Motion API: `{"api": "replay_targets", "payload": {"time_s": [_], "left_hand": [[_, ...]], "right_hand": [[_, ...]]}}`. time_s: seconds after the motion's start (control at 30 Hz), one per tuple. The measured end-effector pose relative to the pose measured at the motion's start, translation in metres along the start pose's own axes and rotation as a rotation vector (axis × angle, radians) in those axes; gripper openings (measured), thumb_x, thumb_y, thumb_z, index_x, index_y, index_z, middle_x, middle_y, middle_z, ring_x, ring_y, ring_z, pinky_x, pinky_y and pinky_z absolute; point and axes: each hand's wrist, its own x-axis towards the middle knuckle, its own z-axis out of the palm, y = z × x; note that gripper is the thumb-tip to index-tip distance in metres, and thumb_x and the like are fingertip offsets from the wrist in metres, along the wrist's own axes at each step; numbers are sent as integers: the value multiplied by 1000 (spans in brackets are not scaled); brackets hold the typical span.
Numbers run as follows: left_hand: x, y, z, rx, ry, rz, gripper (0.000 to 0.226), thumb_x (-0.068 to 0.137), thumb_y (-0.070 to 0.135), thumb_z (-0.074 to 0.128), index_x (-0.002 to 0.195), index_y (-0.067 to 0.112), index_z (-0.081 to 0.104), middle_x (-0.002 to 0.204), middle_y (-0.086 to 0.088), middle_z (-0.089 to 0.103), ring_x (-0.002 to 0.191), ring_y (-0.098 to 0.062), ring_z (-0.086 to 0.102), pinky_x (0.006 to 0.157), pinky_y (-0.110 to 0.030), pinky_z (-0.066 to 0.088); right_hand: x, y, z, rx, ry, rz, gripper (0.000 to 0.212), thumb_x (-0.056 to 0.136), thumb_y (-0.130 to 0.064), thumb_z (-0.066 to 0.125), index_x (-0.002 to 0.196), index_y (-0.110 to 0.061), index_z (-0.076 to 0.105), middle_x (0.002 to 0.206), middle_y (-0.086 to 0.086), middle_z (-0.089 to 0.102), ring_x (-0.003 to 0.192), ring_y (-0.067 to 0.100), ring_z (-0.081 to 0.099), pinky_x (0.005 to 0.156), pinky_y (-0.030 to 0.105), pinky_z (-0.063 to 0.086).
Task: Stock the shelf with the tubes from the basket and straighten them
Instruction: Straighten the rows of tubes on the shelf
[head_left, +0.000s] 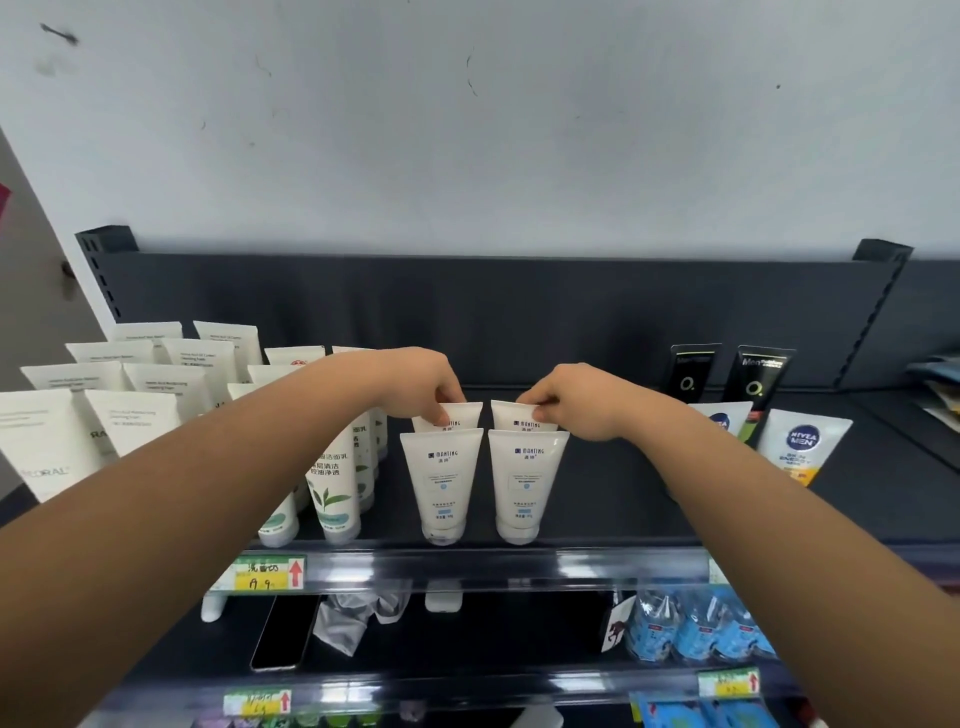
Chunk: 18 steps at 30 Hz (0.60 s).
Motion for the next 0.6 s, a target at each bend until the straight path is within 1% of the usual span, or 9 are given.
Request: {"api": "replay_targets", "payload": {"time_s": [0.13, 0.23, 0.27, 0.3, 0.33, 0.4, 0.43, 0.5, 0.6], "left_hand": [[-4, 3, 1, -22, -24, -18, 28, 95, 25, 59, 122, 26, 66, 113, 11, 67, 101, -11, 60, 90, -30, 47], [-9, 8, 0, -43, -48, -29, 29, 98, 29, 52, 124, 26, 65, 117, 11, 66, 104, -11, 58, 89, -28, 45], [-10, 9, -1, -49, -46, -31, 31, 99, 30, 50, 126, 25, 64, 119, 11, 65, 104, -10, 58, 89, -27, 44], [-11, 10, -2, -52, -38, -33, 32, 99, 31, 49, 127, 25, 63, 121, 10, 65, 105, -10, 57, 90, -27, 43], [-12, 11, -3, -54, -25, -36, 33, 100, 31, 48, 129, 25, 62, 123, 10, 64, 106, -10, 56, 92, -26, 42], [-15, 12, -6, -47, 5, -44, 35, 100, 32, 47, 131, 25, 60, 128, 9, 61, 112, -11, 55, 97, -28, 41], [-16, 13, -7, -43, 27, -50, 35, 100, 32, 48, 132, 25, 59, 130, 9, 60, 117, -11, 54, 100, -29, 41], [-17, 17, -9, -52, 86, -62, 36, 99, 34, 49, 133, 27, 57, 131, 9, 60, 120, -12, 53, 102, -29, 40], [-17, 28, -10, -73, 164, -71, 36, 99, 34, 49, 133, 28, 55, 130, 8, 60, 119, -13, 54, 100, -27, 40]], "right_hand": [[-1, -2, 0, -3, -2, -6, 31, 98, -15, 49, 114, -32, 70, 91, -12, 67, 87, 12, 60, 82, 29, 49], [-2, -3, 3, -2, -2, -11, 30, 97, -16, 47, 105, -31, 72, 87, -9, 67, 86, 15, 60, 77, 30, 49], [-3, -2, 4, 1, 0, -14, 29, 97, -18, 47, 104, -30, 72, 90, -7, 68, 89, 16, 60, 80, 32, 50], [-4, -2, 5, 8, 0, -15, 29, 98, -20, 46, 108, -30, 71, 98, -7, 70, 95, 16, 61, 86, 34, 51], [-5, -2, 5, 22, -1, -13, 30, 99, -22, 46, 116, -31, 69, 111, -7, 69, 105, 15, 60, 93, 35, 49], [-8, -1, 4, 42, 6, -11, 36, 101, -25, 45, 133, -31, 58, 135, -9, 59, 124, 14, 52, 105, 33, 41], [-10, 0, 3, 41, 20, -10, 38, 101, -26, 44, 138, -30, 52, 141, -8, 53, 130, 14, 47, 108, 31, 37], [-16, 5, 0, 36, 63, -7, 41, 101, -28, 44, 142, -30, 47, 146, -7, 48, 134, 15, 42, 111, 30, 33], [-28, 12, -4, 42, 108, -4, 41, 101, -30, 45, 142, -30, 47, 145, -5, 48, 130, 13, 46, 109, 28, 35]]}}
